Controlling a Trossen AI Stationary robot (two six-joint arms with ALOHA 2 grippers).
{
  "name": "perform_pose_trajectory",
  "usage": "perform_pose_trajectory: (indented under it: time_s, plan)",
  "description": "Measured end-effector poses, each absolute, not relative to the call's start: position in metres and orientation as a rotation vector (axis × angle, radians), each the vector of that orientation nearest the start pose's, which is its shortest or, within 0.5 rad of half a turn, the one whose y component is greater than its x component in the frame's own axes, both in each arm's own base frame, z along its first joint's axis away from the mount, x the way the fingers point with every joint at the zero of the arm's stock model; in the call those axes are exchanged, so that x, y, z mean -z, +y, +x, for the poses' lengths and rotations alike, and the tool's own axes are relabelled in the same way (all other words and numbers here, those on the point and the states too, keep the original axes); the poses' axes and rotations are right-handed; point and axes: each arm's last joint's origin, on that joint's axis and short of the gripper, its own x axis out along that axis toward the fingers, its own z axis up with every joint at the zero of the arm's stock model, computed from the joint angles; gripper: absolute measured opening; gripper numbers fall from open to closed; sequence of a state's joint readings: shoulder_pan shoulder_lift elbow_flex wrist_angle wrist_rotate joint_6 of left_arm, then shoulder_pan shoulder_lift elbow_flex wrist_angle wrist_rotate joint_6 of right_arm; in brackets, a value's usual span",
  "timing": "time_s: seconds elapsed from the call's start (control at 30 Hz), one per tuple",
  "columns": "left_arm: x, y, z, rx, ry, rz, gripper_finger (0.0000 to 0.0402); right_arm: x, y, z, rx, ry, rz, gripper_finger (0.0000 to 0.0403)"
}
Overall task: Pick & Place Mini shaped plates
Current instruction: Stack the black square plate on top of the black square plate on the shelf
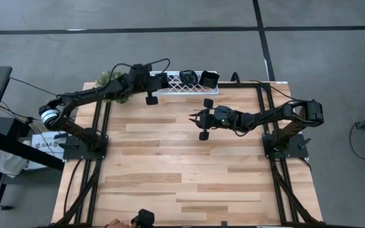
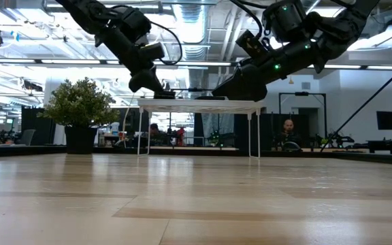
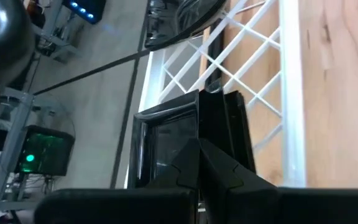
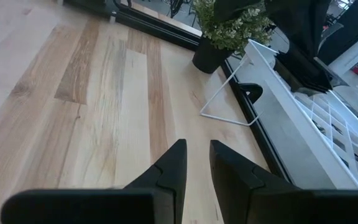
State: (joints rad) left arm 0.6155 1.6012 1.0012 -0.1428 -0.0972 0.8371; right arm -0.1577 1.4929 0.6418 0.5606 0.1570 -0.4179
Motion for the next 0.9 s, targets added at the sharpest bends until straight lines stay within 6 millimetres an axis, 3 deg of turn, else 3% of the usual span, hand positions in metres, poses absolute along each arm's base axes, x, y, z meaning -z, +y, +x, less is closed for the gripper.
perform_pose_trajectory:
  time_s: [0.37, 0.67, 0.9]
  plan:
    - [-0.2166, 0.1957, 0.2711, -0.342, 0.950, 0.574, 0.0008, -0.1944, -0.0512, 0.2940, 0.247, 0.353, -0.411, 0.0065]
    - [-0.2165, 0.1966, 0.2704, -0.346, 0.952, 0.569, 0.0036, -0.1944, -0.0512, 0.2940, 0.247, 0.353, -0.411, 0.0065]
    - [-0.2165, 0.1968, 0.2702, -0.350, 0.950, 0.561, 0.0081, -0.1944, -0.0512, 0.2940, 0.247, 0.353, -0.411, 0.0065]
